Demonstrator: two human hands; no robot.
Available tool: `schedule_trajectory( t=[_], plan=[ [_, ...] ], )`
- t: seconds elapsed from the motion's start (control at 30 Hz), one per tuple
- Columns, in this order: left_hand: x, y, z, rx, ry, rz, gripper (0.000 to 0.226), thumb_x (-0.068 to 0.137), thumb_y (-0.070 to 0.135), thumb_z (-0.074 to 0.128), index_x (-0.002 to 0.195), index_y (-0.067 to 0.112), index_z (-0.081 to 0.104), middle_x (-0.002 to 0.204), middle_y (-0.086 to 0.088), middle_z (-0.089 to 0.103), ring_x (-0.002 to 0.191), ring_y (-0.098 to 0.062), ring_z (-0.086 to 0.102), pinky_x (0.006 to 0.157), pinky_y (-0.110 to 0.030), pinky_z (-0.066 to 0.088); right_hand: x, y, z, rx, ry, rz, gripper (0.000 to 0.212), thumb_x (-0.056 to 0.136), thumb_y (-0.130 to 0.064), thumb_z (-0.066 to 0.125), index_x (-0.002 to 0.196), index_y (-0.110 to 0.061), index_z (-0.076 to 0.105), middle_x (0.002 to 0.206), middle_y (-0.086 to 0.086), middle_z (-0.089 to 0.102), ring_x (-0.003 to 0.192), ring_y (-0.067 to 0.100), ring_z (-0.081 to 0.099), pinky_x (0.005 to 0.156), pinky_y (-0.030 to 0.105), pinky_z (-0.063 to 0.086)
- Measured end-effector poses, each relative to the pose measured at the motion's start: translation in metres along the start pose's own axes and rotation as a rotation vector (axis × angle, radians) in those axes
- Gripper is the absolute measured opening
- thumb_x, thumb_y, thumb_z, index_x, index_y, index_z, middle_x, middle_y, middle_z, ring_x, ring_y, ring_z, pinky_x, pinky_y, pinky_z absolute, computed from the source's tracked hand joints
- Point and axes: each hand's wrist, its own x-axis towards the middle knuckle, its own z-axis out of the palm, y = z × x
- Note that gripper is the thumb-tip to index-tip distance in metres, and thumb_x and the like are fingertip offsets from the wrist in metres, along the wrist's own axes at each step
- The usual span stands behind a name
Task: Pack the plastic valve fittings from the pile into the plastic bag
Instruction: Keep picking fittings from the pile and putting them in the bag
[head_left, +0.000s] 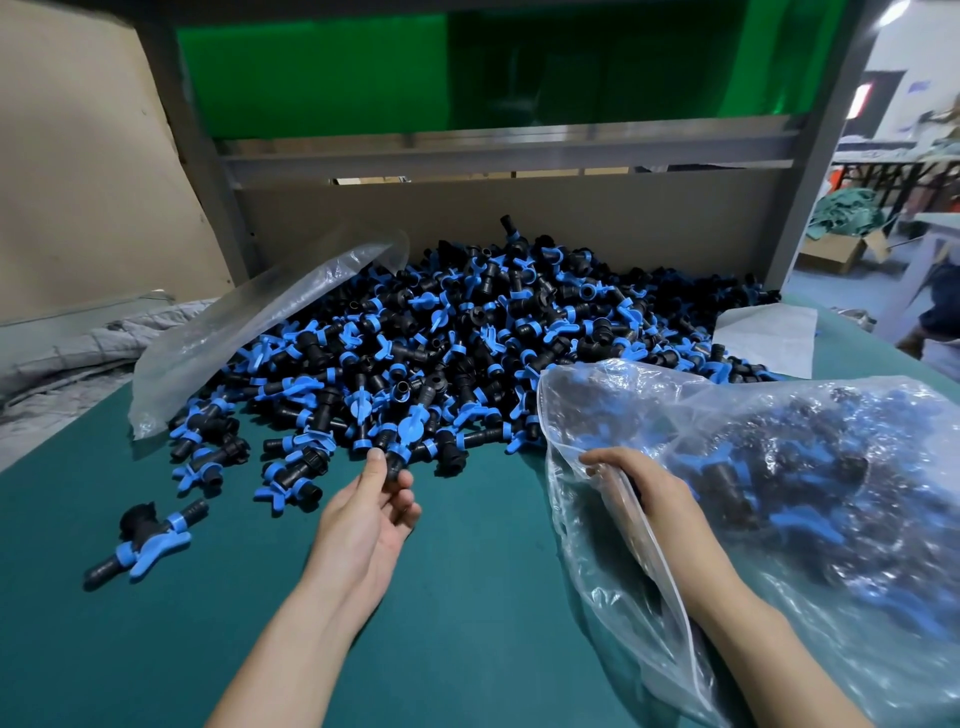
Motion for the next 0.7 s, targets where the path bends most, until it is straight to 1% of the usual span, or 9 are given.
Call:
schedule_trajectory(
  t=[0.07, 0.13, 0.2, 0.3, 0.37, 0.47, 0.6, 0.67, 0.7],
  plan=[
    [-0.001, -0.001, 0.000, 0.039, -0.021, 0.024, 0.018, 0.099, 0.028, 0.055, 0.093, 0.011, 0.060, 0.067, 0.002, 0.065, 0.063, -0.011, 0.053, 0.064, -0.025, 0.048, 0.000, 0.000, 0.000, 0.005, 0.004, -0.004, 0.036, 0.097, -0.007, 0.054, 0.116, -0.037, 0.062, 0.117, -0.023, 0.063, 0.114, -0.005, 0.054, 0.090, 0.006, 0.035],
    [-0.003, -0.003, 0.000, 0.127, -0.069, 0.074, 0.014, 0.098, 0.024, 0.057, 0.103, 0.012, 0.063, 0.071, 0.003, 0.066, 0.065, -0.009, 0.056, 0.065, -0.024, 0.051, 0.000, -0.002, 0.000, 0.012, 0.008, -0.006, 0.033, 0.098, -0.009, 0.054, 0.115, -0.036, 0.062, 0.116, -0.022, 0.064, 0.113, -0.006, 0.054, 0.090, 0.004, 0.035],
    [-0.006, -0.006, 0.002, 0.227, -0.115, 0.134, 0.015, 0.097, 0.017, 0.059, 0.110, 0.013, 0.063, 0.073, 0.004, 0.067, 0.066, -0.007, 0.059, 0.068, -0.024, 0.053, -0.001, -0.004, -0.001, 0.028, 0.018, -0.009, 0.031, 0.098, -0.012, 0.053, 0.115, -0.036, 0.062, 0.115, -0.022, 0.064, 0.112, -0.007, 0.054, 0.088, 0.003, 0.035],
    [-0.015, -0.013, 0.007, 0.409, -0.171, 0.231, 0.015, 0.095, 0.011, 0.062, 0.108, 0.015, 0.066, 0.079, 0.008, 0.070, 0.072, -0.008, 0.064, 0.079, -0.026, 0.051, -0.004, -0.010, -0.002, 0.079, 0.042, 0.007, 0.023, 0.101, -0.022, 0.049, 0.114, -0.037, 0.062, 0.113, -0.022, 0.065, 0.111, -0.008, 0.054, 0.085, 0.003, 0.034],
    [-0.022, -0.018, 0.012, 0.508, -0.197, 0.277, 0.014, 0.094, 0.011, 0.063, 0.105, 0.020, 0.066, 0.083, 0.009, 0.074, 0.079, -0.008, 0.069, 0.083, -0.022, 0.051, -0.004, -0.015, -0.003, 0.107, 0.056, 0.013, 0.021, 0.102, -0.026, 0.048, 0.114, -0.037, 0.062, 0.113, -0.023, 0.065, 0.110, -0.008, 0.054, 0.085, 0.004, 0.035],
    [-0.033, -0.026, 0.023, 0.516, -0.258, 0.288, 0.017, 0.093, 0.009, 0.064, 0.106, 0.018, 0.066, 0.090, 0.002, 0.077, 0.087, -0.009, 0.072, 0.081, -0.016, 0.054, -0.003, -0.022, -0.004, 0.124, 0.081, -0.011, 0.025, 0.100, -0.017, 0.053, 0.115, -0.034, 0.063, 0.112, -0.021, 0.065, 0.109, -0.009, 0.055, 0.087, 0.004, 0.036],
    [-0.044, -0.042, 0.051, 0.489, -0.322, 0.247, 0.017, 0.091, 0.003, 0.064, 0.104, 0.015, 0.067, 0.087, -0.002, 0.076, 0.083, -0.010, 0.071, 0.077, -0.015, 0.053, -0.004, -0.031, -0.005, 0.178, 0.185, -0.046, 0.039, 0.092, -0.002, 0.058, 0.116, -0.032, 0.063, 0.110, -0.023, 0.065, 0.103, -0.006, 0.058, 0.082, 0.006, 0.038],
    [-0.046, -0.052, 0.071, 0.478, -0.334, 0.228, 0.017, 0.091, 0.001, 0.064, 0.102, 0.014, 0.067, 0.083, 0.000, 0.076, 0.076, -0.007, 0.069, 0.072, -0.015, 0.053, -0.003, -0.037, -0.006, 0.198, 0.255, -0.093, 0.042, 0.090, 0.001, 0.058, 0.117, -0.031, 0.062, 0.109, -0.020, 0.064, 0.100, 0.001, 0.061, 0.081, 0.015, 0.044],
    [-0.047, -0.055, 0.080, 0.473, -0.354, 0.222, 0.017, 0.091, 0.000, 0.064, 0.101, 0.014, 0.068, 0.082, 0.000, 0.076, 0.075, -0.007, 0.068, 0.071, -0.016, 0.054, -0.002, -0.041, -0.007, 0.190, 0.299, -0.128, 0.040, 0.090, -0.002, 0.058, 0.117, -0.032, 0.061, 0.110, -0.020, 0.064, 0.101, 0.004, 0.061, 0.082, 0.020, 0.046]
  ],
)
